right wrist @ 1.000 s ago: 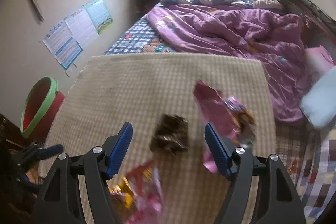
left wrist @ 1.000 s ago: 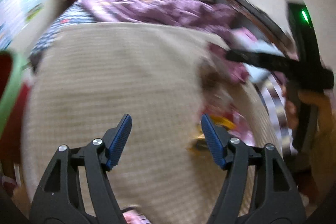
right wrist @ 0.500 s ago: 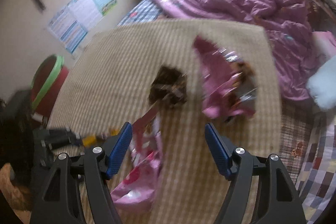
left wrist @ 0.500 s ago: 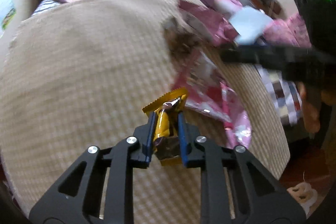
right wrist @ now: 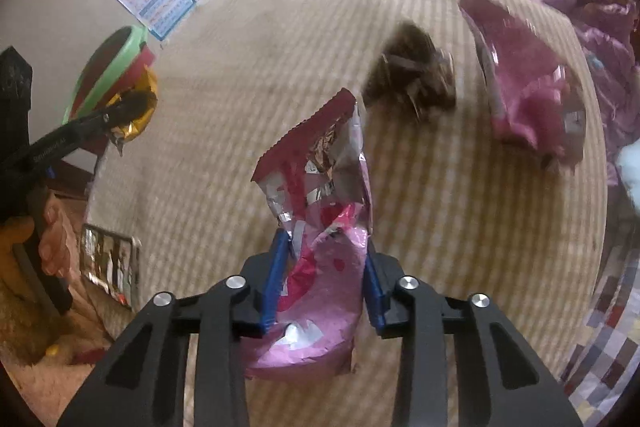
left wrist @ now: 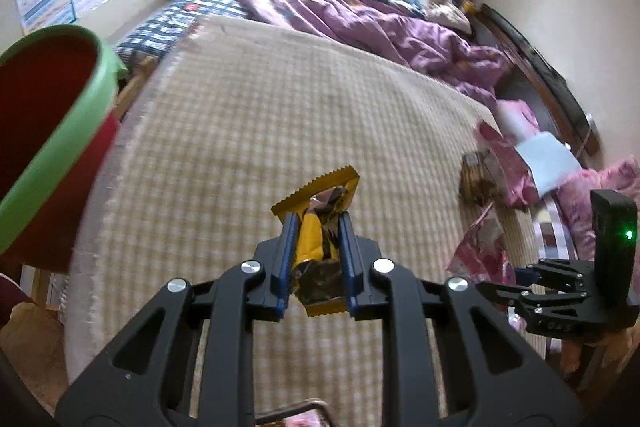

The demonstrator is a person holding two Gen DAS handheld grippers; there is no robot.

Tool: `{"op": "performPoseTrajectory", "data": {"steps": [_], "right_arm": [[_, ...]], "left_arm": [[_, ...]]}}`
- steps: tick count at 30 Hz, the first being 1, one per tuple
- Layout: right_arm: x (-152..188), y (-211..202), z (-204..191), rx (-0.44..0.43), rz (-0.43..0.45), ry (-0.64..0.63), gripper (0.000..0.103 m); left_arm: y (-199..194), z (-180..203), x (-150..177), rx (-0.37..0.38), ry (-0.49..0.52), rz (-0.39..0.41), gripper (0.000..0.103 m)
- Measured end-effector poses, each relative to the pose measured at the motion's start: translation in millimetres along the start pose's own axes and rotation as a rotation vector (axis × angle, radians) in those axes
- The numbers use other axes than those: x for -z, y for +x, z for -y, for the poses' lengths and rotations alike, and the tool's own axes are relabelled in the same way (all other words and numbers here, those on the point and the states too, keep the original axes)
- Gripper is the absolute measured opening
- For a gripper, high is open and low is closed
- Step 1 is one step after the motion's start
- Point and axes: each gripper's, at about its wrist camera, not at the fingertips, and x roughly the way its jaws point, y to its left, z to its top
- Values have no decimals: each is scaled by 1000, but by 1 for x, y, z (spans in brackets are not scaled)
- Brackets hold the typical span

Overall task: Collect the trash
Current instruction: 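Grasp the yellow-gold wrapper with the left tool while the right tool grasps the pink snack bag, then carry both wrappers over the bin and open both tools to drop them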

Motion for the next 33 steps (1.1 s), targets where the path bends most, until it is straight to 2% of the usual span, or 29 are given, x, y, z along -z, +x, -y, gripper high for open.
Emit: {"op": "performPoseTrajectory", "data": {"steps": [7, 12, 20, 27, 33], "right_arm": [[-28, 0, -30, -47, 102, -42, 31], [-45, 10, -54, -87, 134, -58, 32], [-70, 17, -82, -120, 179, -83, 32], [-91, 5, -93, -157, 246, -73, 32], [-103, 1, -114, -187, 266, -107, 32]], "left_arm": [[-20, -18, -7, -48, -34, 64, 20], [-29, -31, -10, -109, -38, 98, 20], [-42, -46, -13, -153, -83, 136, 20], [-57, -55, -17, -190, -102, 177, 20], [-72, -70, -21, -243, -124, 221, 20]]}}
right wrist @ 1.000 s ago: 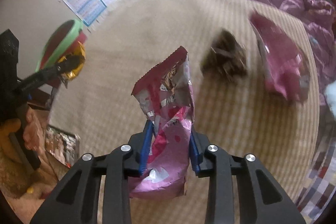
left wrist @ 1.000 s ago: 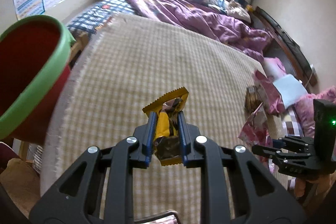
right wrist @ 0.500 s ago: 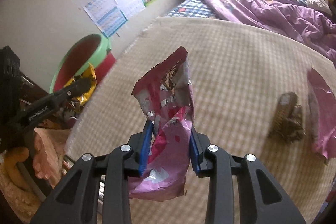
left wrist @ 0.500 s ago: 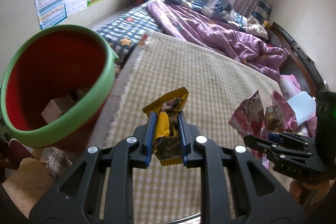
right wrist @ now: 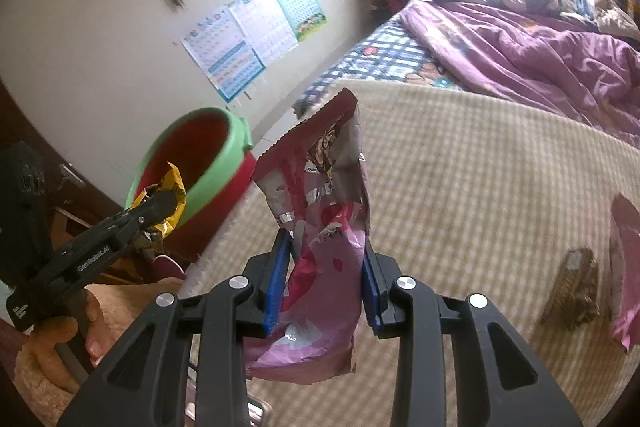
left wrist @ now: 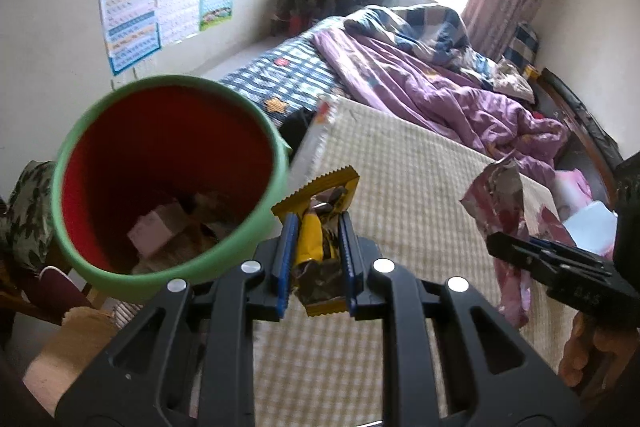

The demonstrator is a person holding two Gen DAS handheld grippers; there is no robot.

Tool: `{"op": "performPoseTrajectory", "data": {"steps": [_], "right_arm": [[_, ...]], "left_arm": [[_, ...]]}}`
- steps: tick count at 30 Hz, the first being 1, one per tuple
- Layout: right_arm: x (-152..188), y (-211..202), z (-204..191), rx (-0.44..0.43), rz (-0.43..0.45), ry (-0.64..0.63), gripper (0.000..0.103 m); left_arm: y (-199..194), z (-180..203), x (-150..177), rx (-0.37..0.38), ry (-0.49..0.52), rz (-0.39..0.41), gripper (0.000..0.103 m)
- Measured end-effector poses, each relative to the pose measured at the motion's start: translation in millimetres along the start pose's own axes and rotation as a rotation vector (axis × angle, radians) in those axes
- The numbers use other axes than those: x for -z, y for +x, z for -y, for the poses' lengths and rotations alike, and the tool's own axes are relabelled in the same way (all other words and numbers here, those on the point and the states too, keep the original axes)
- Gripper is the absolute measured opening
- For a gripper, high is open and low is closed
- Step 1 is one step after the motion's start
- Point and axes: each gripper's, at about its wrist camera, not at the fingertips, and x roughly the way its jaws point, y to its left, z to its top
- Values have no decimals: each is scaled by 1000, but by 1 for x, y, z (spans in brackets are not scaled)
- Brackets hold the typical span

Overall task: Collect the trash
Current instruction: 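Carry both wrappers over the bin and open both tools to drop them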

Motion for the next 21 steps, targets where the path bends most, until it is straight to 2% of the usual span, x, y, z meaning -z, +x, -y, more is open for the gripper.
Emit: {"op": "performPoseTrajectory", "data": {"steps": [7, 21], "right_arm": [[-13, 12, -25, -45, 5, -41, 32], [-17, 38, -49, -88, -32, -84, 34]], "left_arm": [[-5, -28, -2, -50, -71, 17, 20], [-5, -55, -4, -82, -140, 26, 20]]}}
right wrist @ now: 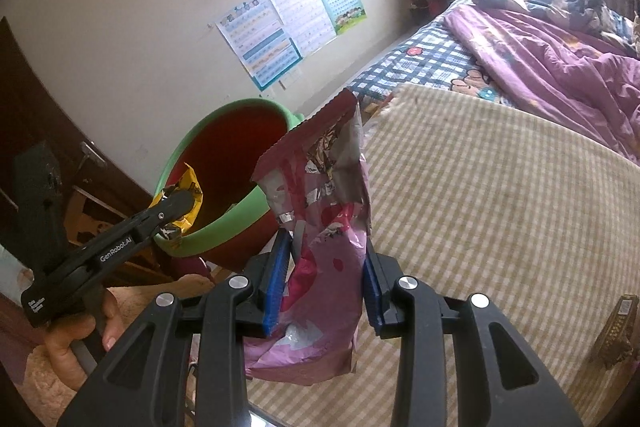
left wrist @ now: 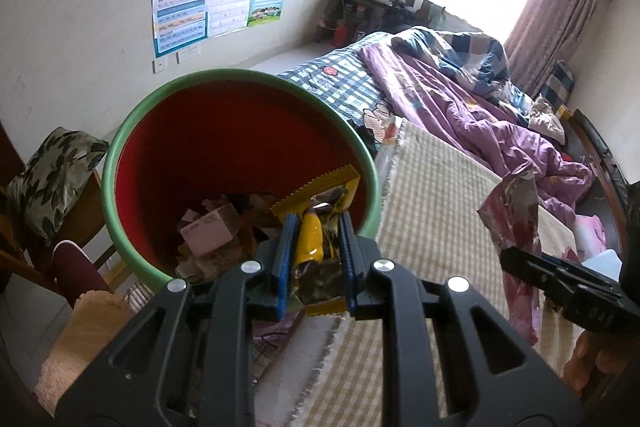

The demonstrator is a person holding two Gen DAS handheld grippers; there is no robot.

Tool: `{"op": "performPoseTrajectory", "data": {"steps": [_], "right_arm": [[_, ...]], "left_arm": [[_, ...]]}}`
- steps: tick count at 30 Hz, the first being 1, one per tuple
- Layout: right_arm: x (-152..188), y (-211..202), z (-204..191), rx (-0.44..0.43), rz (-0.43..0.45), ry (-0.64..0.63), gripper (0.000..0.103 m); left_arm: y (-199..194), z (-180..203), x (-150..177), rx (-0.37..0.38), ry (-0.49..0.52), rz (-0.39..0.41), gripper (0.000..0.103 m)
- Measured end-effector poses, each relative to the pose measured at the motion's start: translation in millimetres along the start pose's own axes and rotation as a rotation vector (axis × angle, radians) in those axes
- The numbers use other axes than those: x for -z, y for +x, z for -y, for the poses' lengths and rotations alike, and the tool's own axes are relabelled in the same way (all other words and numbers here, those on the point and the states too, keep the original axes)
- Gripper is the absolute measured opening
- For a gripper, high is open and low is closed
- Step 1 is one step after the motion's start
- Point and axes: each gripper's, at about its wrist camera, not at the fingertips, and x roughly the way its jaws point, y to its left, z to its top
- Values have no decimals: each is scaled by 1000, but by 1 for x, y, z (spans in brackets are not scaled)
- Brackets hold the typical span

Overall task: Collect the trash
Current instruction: 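Carry both wrappers over the bin and open both tools to drop them, then grasp the brown wrapper with the left tool while the right tool grasps the pink-brown snack bag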

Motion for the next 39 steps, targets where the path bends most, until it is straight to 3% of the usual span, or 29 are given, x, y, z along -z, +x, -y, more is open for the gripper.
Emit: {"op": "performPoseTrajectory", "data": {"steps": [16, 18, 20, 25, 32, 36, 39], "right_arm": [[-58, 56, -56, -143, -1, -71, 35], [-62, 63, -59, -166, -6, -71, 41], [-67, 69, -61, -203, -12, -60, 59], [-68, 61, -57, -203, 15, -53, 62], [-54, 13, 1, -88, 74, 5, 65], [-32, -29, 51, 77, 123, 36, 65], [-15, -57, 87, 190, 140, 79, 65]], "left_arm": [[18, -49, -22, -139, -102, 26, 21], [20, -54, -22, -147, -116, 27, 41], [18, -55, -22, -158, -128, 39, 55], [14, -55, -22, -178, -127, 57, 61], [10, -48, -25, -180, -103, 72, 62], [-1, -31, -24, -160, -61, 98, 62], [-4, -1, -20, -94, -18, 97, 64]]}}
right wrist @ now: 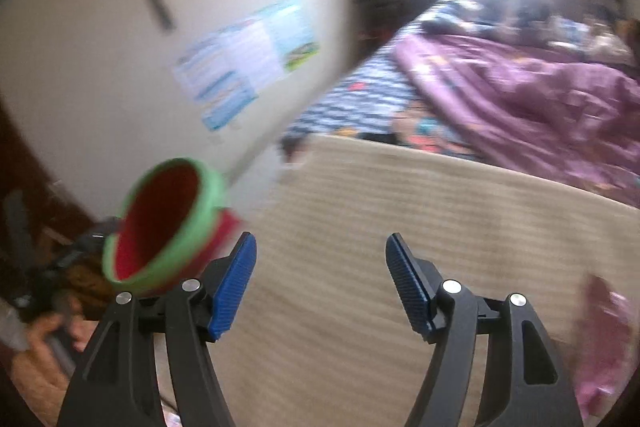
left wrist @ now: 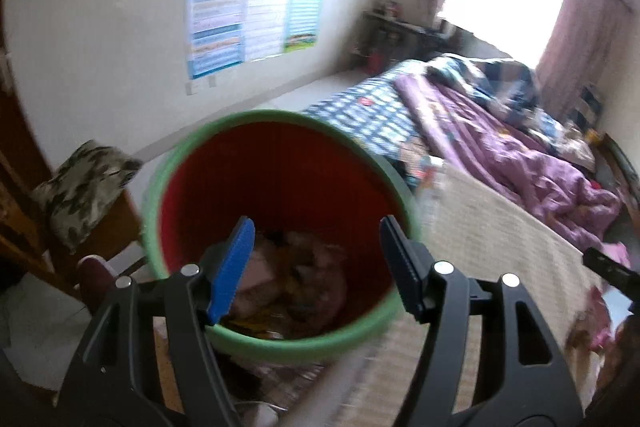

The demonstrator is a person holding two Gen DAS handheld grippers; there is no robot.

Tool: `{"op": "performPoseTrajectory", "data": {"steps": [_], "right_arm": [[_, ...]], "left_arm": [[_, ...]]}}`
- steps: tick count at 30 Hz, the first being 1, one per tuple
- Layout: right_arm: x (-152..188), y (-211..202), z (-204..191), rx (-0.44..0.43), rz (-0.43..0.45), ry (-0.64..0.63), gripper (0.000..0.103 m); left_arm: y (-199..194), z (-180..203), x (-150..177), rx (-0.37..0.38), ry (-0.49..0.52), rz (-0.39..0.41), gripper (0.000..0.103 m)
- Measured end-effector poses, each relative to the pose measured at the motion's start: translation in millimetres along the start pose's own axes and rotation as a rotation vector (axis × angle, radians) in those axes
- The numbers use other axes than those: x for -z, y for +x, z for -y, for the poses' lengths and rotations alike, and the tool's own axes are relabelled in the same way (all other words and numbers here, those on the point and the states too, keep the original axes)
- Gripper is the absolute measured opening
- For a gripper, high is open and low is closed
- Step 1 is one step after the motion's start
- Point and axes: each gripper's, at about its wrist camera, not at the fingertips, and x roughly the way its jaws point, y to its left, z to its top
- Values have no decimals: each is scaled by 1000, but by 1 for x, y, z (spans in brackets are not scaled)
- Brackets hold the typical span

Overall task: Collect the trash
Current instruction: 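Grasp the brown wrapper with the left tool while the right tool grasps the pink-brown snack bag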

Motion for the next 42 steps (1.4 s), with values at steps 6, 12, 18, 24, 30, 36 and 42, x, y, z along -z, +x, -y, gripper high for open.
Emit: {"op": "performPoseTrajectory", "data": {"steps": [6, 12, 18, 24, 30, 36, 42], "right_arm": [[21, -53, 87, 274, 46, 87, 69], [46, -84, 162, 386, 57, 264, 69], [69, -92, 193, 365, 12, 341, 69], [88, -96, 204, 339, -9, 396, 69], [90, -91, 204, 321, -27, 407, 72], [90, -72, 203, 310, -62, 404, 76], [90, -59, 192, 311, -98, 372, 55]], "left_arm": [[2, 96, 30, 244, 177, -112, 66], [4, 200, 69, 484, 384, -238, 69], [20, 289, 103, 644, 520, -346, 69], [62, 331, 129, 674, 506, -537, 44], [63, 312, 132, 661, 453, -551, 28], [35, 270, 100, 583, 456, -365, 28], [24, 226, 73, 488, 386, -271, 28]]}}
